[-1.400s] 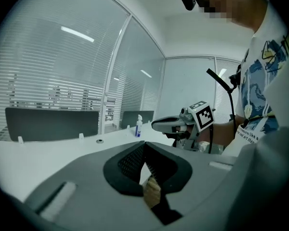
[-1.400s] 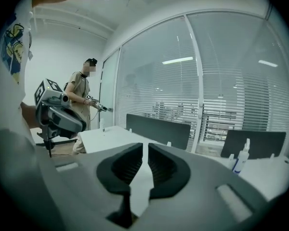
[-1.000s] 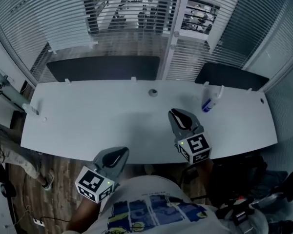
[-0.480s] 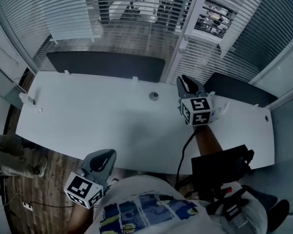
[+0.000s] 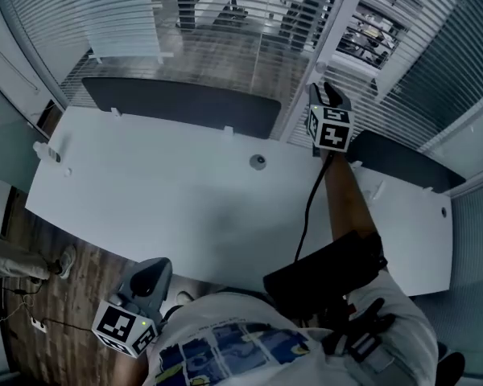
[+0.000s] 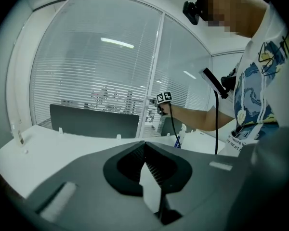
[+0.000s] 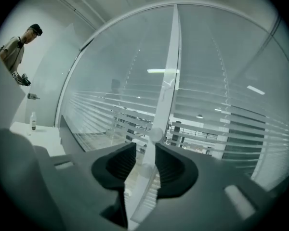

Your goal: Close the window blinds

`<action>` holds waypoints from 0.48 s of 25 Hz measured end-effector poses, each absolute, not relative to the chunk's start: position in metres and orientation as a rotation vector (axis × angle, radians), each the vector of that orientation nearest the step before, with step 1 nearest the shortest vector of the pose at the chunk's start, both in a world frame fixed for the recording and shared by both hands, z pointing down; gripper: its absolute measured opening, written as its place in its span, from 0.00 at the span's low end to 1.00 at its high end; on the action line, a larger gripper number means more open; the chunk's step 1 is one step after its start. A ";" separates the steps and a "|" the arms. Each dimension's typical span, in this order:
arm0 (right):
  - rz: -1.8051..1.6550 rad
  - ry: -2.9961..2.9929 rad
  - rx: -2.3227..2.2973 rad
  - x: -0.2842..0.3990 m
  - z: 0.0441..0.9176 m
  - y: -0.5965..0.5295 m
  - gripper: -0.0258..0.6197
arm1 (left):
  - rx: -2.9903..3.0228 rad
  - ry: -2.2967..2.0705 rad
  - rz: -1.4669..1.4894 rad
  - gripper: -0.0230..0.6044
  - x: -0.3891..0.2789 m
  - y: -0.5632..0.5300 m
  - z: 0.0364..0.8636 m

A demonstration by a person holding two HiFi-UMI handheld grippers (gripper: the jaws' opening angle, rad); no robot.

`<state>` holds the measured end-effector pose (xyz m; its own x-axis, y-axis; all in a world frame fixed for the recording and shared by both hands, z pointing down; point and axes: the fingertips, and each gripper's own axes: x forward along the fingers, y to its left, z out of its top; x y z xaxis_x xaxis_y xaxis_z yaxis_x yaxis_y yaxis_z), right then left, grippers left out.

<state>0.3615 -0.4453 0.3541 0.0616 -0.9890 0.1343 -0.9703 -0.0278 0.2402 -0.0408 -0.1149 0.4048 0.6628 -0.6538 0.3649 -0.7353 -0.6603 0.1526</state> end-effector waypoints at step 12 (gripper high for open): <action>-0.038 -1.894 2.230 0.382 0.338 -0.496 0.24 | 2.515 -1.215 0.418 0.05 -0.060 -0.109 0.411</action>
